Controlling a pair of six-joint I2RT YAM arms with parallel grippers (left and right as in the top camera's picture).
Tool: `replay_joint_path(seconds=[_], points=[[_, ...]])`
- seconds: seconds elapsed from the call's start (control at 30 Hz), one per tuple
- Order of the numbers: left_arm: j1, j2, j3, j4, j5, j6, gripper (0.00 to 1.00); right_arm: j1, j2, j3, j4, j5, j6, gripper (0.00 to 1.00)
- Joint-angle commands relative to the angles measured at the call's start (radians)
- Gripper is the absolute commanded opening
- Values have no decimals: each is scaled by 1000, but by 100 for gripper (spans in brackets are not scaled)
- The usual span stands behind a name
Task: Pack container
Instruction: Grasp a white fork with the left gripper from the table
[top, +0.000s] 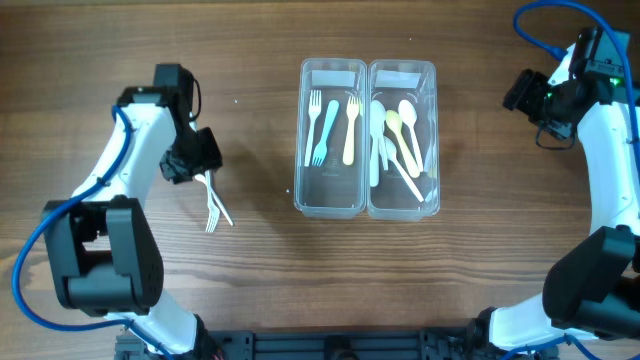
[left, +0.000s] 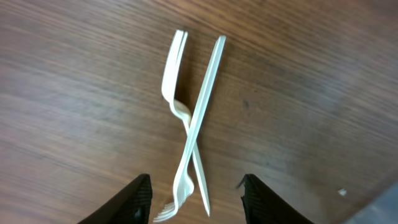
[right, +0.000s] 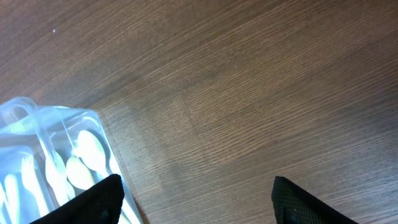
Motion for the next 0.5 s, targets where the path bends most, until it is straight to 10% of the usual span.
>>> replay_joint_path(seconds=[0.0, 0.47], points=[[-17, 0, -31, 37, 6, -16, 49, 3, 17, -2, 6, 13, 14, 77], [-29, 43, -139, 330, -56, 158, 47, 3, 17, -2, -1, 13, 13, 77]])
